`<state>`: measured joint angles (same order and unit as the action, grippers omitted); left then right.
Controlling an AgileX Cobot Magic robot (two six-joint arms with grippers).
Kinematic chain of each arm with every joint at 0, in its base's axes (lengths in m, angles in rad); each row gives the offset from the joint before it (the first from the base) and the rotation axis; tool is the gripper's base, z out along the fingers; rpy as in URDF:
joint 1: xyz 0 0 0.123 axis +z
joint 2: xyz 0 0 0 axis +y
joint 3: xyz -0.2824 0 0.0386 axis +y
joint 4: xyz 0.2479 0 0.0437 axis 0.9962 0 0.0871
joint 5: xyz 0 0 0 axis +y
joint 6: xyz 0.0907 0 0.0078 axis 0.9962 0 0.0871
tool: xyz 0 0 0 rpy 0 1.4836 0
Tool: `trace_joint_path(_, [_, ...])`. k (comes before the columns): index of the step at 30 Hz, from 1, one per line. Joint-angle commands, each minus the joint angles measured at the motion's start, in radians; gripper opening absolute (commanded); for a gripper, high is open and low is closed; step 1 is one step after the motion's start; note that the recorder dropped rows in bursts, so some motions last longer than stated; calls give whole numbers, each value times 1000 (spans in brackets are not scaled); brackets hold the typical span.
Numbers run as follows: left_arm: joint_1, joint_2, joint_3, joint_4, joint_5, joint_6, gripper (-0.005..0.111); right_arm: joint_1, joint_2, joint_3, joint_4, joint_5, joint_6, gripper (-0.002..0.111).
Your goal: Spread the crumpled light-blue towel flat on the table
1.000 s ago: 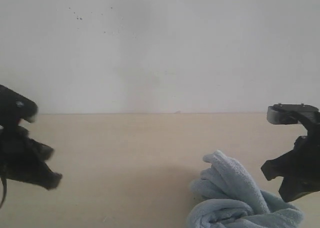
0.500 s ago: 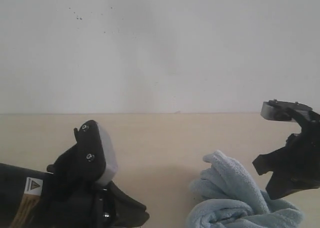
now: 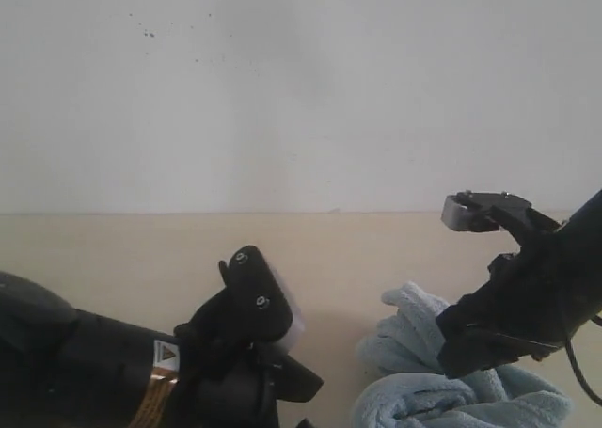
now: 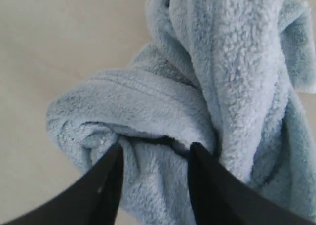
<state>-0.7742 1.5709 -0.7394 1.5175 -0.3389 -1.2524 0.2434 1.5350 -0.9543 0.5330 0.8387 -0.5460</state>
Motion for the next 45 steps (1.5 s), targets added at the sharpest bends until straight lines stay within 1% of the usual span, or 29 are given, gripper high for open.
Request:
trace_joint_path(1, [-6,55,-109,23,42,6,63,6,-9,-10,-22,-120,26,44])
trace_joint_path(4, [-6,97,-217,55,109,6,63,6,-17,-35,-76,-143,83,44])
trace_joint_path(6, [-6,143,-277,84,119,6,63,6,-17,-47,-111,-150,111,44])
trace_joint_path(9, [-6,225,-340,227,14,6,60,6,-17,-47,-167,-152,147,44])
trace_joint_path(11, [-6,269,-353,227,-54,105,59,6,-17,-47,-183,-147,167,44])
trace_joint_path(12, [-6,285,-358,227,-64,128,58,6,-17,-47,-183,-147,174,44])
trace_joint_path(17, [-26,357,-363,227,7,134,58,6,-17,-47,-177,-149,186,44])
trace_joint_path(20, [-27,400,-363,227,26,180,57,6,-17,-47,-177,-151,195,44])
trace_joint_path(21, [-27,404,-363,227,40,177,55,6,-17,-47,-177,-151,195,44])
trace_joint_path(22, [-27,407,-363,227,62,165,49,6,-17,-47,-177,-151,197,44])
trace_joint_path(23, [-27,407,-363,227,88,151,40,6,-17,-47,-177,-151,197,44])
trace_joint_path(26, [-27,375,-364,217,130,132,5,6,-17,-47,-177,-155,200,44])
trace_joint_path(28, [-27,346,-367,213,141,132,4,6,-17,-47,-171,-155,203,44])
trace_joint_path(31, [-27,288,-378,167,178,132,4,6,-17,-47,-171,-155,203,44])
trace_joint_path(37, [-27,103,-394,104,322,124,4,6,-17,-47,-171,-155,203,44])
trace_joint_path(43, [-27,-86,-376,-92,482,124,4,6,-17,-47,-169,-155,205,44])
trace_joint_path(45, [-27,-125,-348,-121,558,124,4,6,-17,-47,-169,-161,205,44])
